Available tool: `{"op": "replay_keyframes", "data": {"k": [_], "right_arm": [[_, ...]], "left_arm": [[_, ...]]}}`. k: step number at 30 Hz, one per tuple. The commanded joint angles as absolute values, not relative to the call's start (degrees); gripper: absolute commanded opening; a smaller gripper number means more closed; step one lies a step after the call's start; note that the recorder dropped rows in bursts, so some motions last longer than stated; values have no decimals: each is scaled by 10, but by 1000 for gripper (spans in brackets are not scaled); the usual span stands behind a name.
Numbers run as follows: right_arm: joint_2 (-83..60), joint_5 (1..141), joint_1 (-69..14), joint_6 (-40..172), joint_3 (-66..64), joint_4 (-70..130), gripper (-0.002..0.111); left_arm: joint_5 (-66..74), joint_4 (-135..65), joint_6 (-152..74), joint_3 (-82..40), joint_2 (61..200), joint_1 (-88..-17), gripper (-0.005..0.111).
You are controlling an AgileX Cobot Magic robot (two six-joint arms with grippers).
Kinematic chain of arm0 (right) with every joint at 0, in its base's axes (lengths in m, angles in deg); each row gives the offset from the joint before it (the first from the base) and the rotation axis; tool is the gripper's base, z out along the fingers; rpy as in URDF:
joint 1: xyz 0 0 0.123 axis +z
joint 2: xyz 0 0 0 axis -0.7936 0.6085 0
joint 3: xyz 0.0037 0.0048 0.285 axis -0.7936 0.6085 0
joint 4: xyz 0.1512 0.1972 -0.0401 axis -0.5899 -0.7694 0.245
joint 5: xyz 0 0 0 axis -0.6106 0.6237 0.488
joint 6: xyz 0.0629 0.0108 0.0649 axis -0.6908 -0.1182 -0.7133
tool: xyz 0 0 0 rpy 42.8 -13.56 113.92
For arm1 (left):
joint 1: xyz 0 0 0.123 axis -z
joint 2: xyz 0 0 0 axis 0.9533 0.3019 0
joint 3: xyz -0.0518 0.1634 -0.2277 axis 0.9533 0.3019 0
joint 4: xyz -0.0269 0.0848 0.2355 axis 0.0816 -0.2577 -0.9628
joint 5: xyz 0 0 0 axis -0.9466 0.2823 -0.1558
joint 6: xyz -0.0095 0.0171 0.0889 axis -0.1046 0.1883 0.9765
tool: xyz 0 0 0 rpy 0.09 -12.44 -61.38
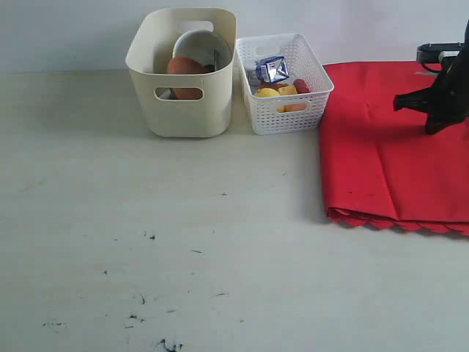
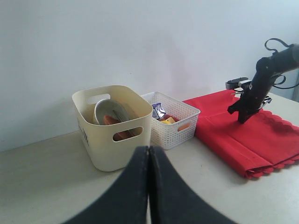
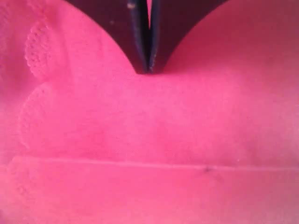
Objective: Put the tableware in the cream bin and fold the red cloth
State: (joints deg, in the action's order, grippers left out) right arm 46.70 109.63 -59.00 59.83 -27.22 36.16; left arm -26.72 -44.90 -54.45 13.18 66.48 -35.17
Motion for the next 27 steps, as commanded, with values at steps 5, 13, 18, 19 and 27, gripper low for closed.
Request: {"op": "replay_keyframes", "data": {"k": [5, 13, 18, 19, 27], "right_arm": [[523, 1077, -592, 579, -323, 362, 0], [559, 1096, -592, 574, -385, 348, 0], [512, 1089, -590, 594, -385, 338, 0], [503, 1089, -589, 609, -385, 330, 0], [477, 1124, -565, 729, -384, 194, 0]], "left_arm": [[-260, -451, -550, 133, 661, -353, 0], [-260, -451, -548, 133, 661, -353, 0], [-260, -451, -550, 133, 661, -353, 0], [-260, -451, -550, 133, 661, -353, 0], [-260, -451, -548, 133, 661, -353, 0]]}}
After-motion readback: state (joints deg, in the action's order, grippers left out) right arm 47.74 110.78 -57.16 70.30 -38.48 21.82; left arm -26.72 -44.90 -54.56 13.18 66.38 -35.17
